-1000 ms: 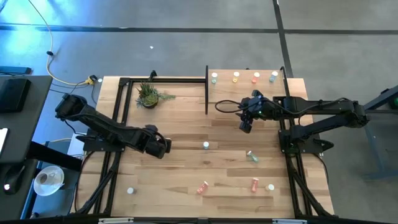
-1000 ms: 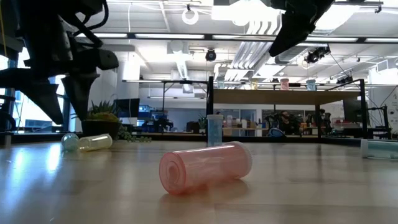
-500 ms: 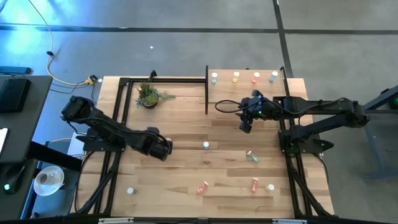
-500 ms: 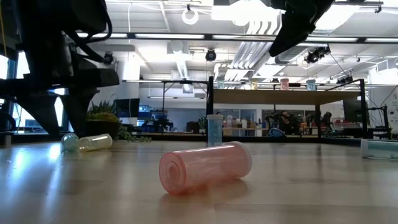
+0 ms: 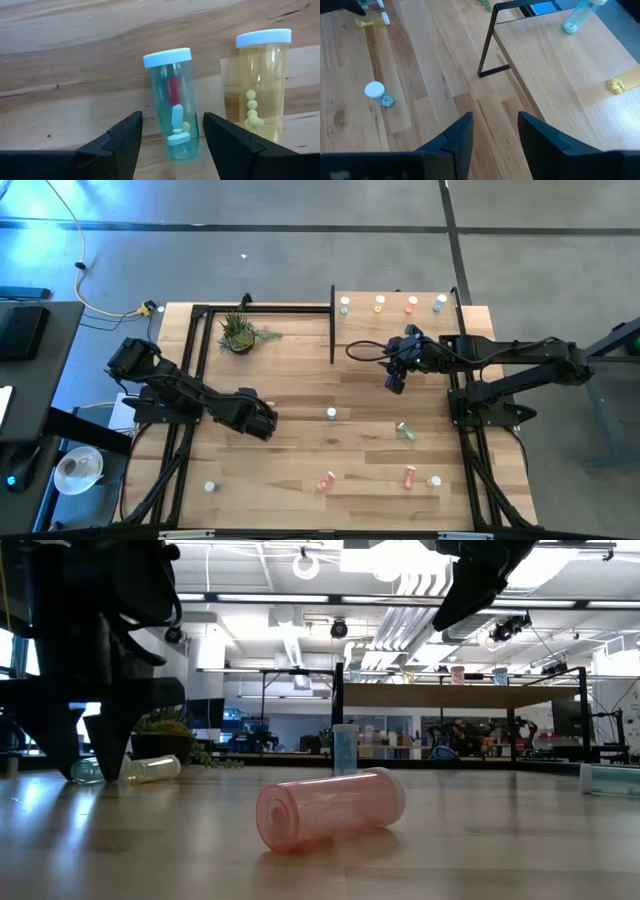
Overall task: Pick and place medicine bottles onto shelf by color
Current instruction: Put the light blue pill bottle aligned with the other light blue pill bottle on the shelf
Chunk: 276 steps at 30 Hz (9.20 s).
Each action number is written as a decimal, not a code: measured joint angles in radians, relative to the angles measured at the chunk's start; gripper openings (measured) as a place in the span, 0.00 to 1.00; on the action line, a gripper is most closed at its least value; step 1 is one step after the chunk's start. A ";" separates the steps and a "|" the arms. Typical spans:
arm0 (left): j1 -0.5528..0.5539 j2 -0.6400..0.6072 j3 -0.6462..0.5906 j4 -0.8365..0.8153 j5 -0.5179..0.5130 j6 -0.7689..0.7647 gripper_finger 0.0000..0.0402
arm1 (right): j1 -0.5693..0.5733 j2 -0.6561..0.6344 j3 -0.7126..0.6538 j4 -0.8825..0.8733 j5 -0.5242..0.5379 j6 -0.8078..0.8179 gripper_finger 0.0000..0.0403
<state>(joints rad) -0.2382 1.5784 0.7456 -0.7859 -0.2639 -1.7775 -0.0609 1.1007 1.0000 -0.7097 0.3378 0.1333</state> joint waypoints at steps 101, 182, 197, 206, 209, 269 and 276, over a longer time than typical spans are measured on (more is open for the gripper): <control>0.414 -0.139 0.000 1.264 0.208 1.793 0.24 | 0.055 0.129 -0.001 0.713 -0.305 -0.206 0.55; 0.416 -0.140 0.000 1.330 0.197 1.911 0.34 | 0.054 0.262 0.000 0.796 -0.234 -0.185 0.26; 0.415 -0.140 0.000 1.332 0.128 1.859 0.62 | 0.054 0.251 0.000 0.791 -0.233 -0.185 0.26; 0.415 -0.145 0.000 1.327 0.120 1.872 0.62 | 0.054 0.160 0.000 0.709 -0.092 -0.196 0.26; 0.415 -0.147 0.000 1.324 0.117 1.876 0.62 | 0.054 0.130 0.000 0.699 -0.068 -0.222 0.26; 0.415 -0.146 0.000 1.036 0.071 1.762 0.61 | -0.359 0.460 0.357 0.236 -0.242 -0.137 0.26; 0.415 -0.146 0.000 1.036 0.071 1.762 0.61 | -0.371 0.497 0.357 0.232 -0.241 -0.130 0.26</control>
<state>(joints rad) 0.1764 1.4322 0.7456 0.2498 -0.1933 -0.0154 -0.4324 1.5980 1.3575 -0.4777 0.0967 0.0033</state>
